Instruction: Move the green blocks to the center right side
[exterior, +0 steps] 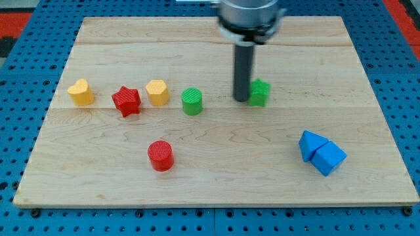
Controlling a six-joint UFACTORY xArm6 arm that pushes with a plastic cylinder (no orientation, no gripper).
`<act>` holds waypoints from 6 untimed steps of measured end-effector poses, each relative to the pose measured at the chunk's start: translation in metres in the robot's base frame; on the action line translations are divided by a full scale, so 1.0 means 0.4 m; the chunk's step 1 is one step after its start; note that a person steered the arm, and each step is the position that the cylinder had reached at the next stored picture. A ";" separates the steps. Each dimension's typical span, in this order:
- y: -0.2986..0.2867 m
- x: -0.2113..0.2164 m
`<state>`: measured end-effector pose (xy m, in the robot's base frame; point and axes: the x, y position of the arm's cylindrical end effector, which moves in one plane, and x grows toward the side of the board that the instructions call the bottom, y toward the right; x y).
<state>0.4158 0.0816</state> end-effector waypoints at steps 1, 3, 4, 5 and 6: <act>0.187 -0.023; -0.207 0.184; -0.418 0.114; -0.254 0.074; -0.064 0.024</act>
<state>0.4252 0.0561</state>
